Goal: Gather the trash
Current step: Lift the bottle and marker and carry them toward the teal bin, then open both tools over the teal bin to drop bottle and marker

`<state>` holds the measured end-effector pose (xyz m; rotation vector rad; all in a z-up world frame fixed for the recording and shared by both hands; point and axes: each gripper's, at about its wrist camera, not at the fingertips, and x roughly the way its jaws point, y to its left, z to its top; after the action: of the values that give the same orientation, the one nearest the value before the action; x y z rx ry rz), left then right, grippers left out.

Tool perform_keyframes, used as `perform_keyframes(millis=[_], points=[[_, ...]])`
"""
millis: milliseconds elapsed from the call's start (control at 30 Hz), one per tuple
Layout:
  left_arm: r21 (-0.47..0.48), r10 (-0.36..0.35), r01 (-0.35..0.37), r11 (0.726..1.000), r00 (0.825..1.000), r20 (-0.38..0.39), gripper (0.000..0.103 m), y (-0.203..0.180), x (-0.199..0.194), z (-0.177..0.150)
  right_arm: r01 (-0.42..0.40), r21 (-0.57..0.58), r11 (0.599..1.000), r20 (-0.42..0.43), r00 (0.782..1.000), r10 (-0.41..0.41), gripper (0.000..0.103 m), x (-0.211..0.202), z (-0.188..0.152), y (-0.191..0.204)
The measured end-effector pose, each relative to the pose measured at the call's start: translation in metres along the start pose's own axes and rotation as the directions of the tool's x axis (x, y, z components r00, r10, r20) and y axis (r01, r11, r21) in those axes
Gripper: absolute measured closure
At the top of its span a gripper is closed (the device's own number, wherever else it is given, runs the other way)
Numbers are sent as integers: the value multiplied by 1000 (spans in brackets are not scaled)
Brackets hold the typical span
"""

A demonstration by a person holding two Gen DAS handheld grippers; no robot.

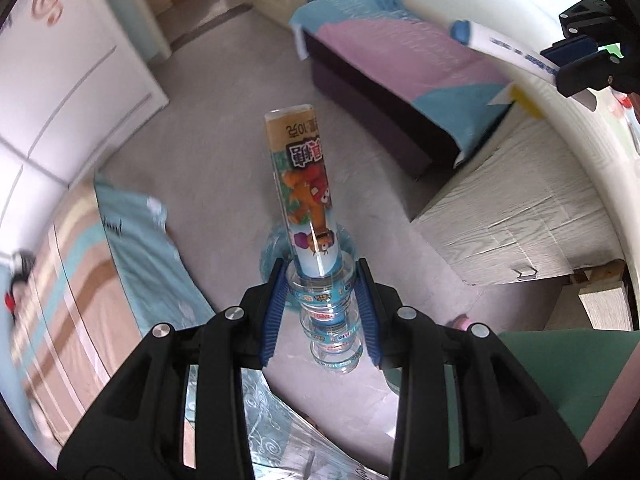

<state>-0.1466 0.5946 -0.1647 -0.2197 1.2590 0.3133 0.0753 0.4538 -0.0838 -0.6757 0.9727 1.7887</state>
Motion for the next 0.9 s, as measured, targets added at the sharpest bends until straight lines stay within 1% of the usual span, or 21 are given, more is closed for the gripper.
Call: perform_keyframes(millis=[67,100,133,200,233,267,367,433,467,500,600,633,733,800,867,900], points=[[-31,-13,12,999,1000,-27,71,15,18,-6,6,44,999,-26,1000,-5,89,34,18,-3],[-43,-21,19,999,999,-40,71,19,26,-9,6,56,998,-33,999,-4,89,45,24,-3],[-53,-30,27,998,998,-52,71,24,35,-12,14,78,997,-53,999,-10,89,65,29,-5],[-70,-50,45,997,995,-80,71,33,58,-16,1,122,993,-86,996,9,89,93,30,-11],[-74,-63,56,996,994,-93,71,37,69,-18,1,149,989,-118,993,17,89,115,28,-17],[-73,-81,73,995,990,-113,71,41,84,-18,-4,161,987,-136,990,26,89,128,27,-21],[-39,-108,103,994,982,-156,71,49,122,-21,-27,203,979,-189,980,66,89,176,15,-37],[-33,-131,127,991,976,-176,71,53,147,-23,-39,231,972,-228,969,93,89,210,2,-50],[-28,-140,137,990,971,-192,71,57,170,-24,-29,247,969,-250,964,93,89,229,-5,-60],[-24,-139,136,990,970,-199,71,59,183,-24,-24,268,963,-264,960,98,89,245,-13,-69],[-22,-144,143,989,959,-243,71,63,239,-27,-4,340,940,-296,949,110,89,289,-34,-95],[-22,-143,142,990,956,-257,71,64,255,-27,-4,377,926,-303,945,127,89,307,-43,-106],[-58,-185,176,983,940,-286,71,66,308,-34,12,454,891,-324,934,153,89,352,-63,-128],[-61,-198,189,980,934,-298,71,65,329,-35,21,479,878,-338,927,162,89,379,-71,-139],[-56,-199,192,980,928,-314,70,62,351,-37,29,483,875,-354,920,165,86,395,-75,-144],[-46,-190,185,982,930,-316,65,62,358,-36,24,481,877,-358,918,171,86,403,-76,-145]])
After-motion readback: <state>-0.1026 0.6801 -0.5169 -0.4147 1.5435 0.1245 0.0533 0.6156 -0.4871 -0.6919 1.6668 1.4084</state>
